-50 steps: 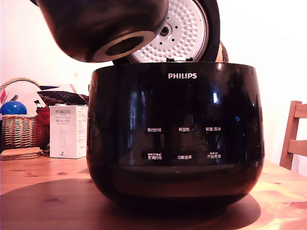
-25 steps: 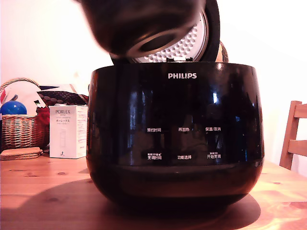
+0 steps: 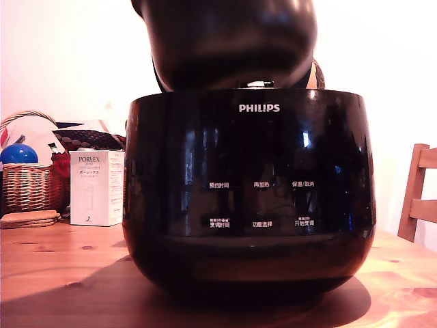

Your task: Place the pot you are holding inside the rice cooker

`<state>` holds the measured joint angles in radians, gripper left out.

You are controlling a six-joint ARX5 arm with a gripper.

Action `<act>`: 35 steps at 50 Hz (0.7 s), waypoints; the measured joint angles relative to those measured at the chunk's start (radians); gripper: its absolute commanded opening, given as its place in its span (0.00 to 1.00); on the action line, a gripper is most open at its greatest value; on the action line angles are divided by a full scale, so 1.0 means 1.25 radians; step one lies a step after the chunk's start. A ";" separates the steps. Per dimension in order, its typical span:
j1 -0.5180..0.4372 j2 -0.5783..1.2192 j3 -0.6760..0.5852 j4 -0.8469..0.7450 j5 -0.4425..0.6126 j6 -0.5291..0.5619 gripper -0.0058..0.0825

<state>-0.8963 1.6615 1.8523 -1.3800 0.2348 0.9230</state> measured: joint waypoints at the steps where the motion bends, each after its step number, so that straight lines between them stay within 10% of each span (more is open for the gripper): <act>1: 0.000 0.005 0.001 0.001 0.000 0.000 0.04; 35: 0.001 0.087 0.010 0.006 -0.028 0.004 0.04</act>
<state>-0.8955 1.7699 1.8648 -1.3727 0.2001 0.9279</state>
